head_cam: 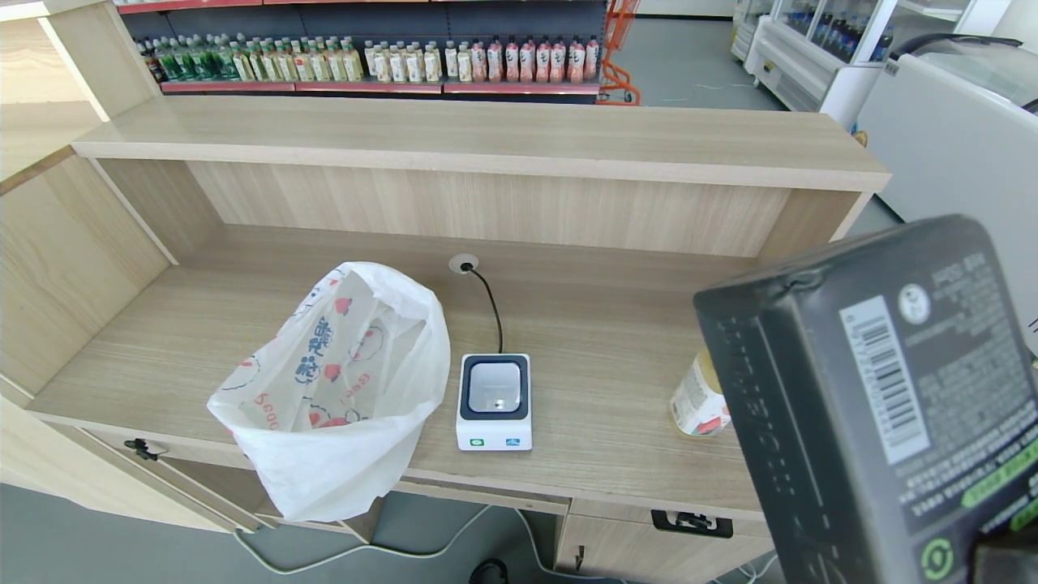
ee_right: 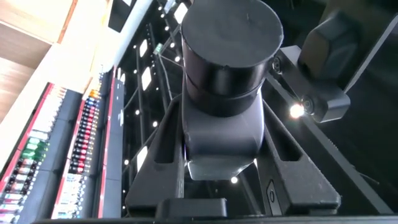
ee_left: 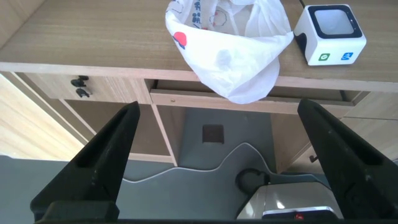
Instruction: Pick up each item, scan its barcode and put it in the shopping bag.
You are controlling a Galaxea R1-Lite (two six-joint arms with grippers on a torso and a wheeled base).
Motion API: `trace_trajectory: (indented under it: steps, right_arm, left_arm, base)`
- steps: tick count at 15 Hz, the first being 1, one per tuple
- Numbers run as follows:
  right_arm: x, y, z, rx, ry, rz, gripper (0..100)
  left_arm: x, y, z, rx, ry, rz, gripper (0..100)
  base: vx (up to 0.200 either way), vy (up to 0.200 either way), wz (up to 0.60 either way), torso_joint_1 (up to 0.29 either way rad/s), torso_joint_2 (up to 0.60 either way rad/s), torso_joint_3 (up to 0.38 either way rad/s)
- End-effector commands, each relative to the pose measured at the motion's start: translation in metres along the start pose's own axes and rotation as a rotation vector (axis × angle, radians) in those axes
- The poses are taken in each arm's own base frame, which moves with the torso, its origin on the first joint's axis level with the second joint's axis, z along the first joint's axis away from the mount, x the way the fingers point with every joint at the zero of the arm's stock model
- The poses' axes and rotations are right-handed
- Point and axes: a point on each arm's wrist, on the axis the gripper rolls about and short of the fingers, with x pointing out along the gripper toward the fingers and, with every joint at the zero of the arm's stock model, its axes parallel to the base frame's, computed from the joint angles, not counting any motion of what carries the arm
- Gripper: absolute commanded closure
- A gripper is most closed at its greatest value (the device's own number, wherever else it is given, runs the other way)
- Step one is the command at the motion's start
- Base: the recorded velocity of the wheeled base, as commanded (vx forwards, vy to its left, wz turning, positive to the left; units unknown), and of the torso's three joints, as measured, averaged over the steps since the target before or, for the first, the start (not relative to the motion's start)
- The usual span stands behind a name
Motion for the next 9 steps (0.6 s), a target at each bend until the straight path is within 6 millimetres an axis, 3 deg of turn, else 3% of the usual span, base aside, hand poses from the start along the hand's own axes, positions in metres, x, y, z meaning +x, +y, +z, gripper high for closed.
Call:
trace_trajectory:
  steps: [1, 5, 7, 8, 9]
  right_arm:
    - [0.000, 0.000, 0.000, 0.001, -0.002, -0.001, 100]
    - [0.000, 0.001, 0.000, 0.028, -0.006, 0.012, 100]
    - [-0.006, 0.017, -0.007, 0.244, 0.120, 0.219, 100]
    - [-0.016, 0.024, -0.009, 0.448, 0.318, 0.400, 100]
    - [-0.020, 0.025, -0.009, 0.685, 0.530, 0.475, 100]
  left_arm:
    - [0.000, 0.000, 0.000, -0.001, 0.000, 0.000, 0]
    - [0.000, 0.000, 0.000, 0.001, 0.000, 0.000, 0]
    - [0.000, 0.000, 0.000, 0.001, 0.000, 0.000, 0]
    - [0.000, 0.000, 0.000, -0.001, 0.000, 0.000, 0]
    - [0.000, 0.000, 0.000, 0.001, 0.000, 0.000, 0]
  base:
    - [0.000, 0.000, 0.00, 0.000, 0.00, 0.000]
    - [0.000, 0.000, 0.00, 0.000, 0.00, 0.000]
    - [0.000, 0.000, 0.00, 0.000, 0.00, 0.000]
    - [0.000, 0.000, 0.00, 0.000, 0.00, 0.000]
    - [0.000, 0.000, 0.00, 0.000, 0.00, 0.000]
